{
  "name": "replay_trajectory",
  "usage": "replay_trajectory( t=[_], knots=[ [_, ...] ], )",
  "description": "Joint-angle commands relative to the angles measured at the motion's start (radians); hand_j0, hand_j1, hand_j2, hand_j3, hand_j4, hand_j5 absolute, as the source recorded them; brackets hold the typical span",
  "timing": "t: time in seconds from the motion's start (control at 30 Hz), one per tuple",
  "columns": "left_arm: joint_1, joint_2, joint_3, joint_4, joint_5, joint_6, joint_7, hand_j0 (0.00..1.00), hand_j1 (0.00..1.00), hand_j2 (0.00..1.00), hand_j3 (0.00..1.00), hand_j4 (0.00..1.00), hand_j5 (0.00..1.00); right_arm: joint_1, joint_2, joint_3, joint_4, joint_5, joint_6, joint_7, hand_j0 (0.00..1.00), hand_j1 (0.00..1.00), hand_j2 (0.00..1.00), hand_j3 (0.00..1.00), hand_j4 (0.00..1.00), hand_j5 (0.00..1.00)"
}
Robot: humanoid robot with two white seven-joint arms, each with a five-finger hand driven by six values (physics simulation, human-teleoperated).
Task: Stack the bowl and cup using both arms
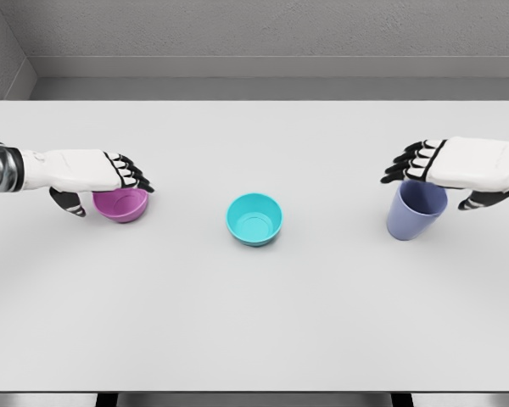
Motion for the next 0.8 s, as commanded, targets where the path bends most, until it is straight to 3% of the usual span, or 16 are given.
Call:
replay_trajectory(
  t=[0.0, 0.77],
  knots=[
    [0.000, -0.006, 0.001, 0.008, 0.005, 0.002, 0.000, 1.00, 1.00, 1.00, 1.00, 1.00, 1.00, 0.000, 0.002, 0.000, 0.015, 0.001, 0.003, 0.000, 1.00, 1.00, 1.00, 1.00, 1.00, 1.00],
    [0.014, -0.039, 0.003, 0.054, -0.012, 0.002, 0.000, 1.00, 1.00, 1.00, 1.00, 1.00, 1.00, 0.002, 0.005, 0.001, 0.024, 0.004, 0.003, 0.000, 1.00, 1.00, 1.00, 1.00, 1.00, 1.00]
  ],
)
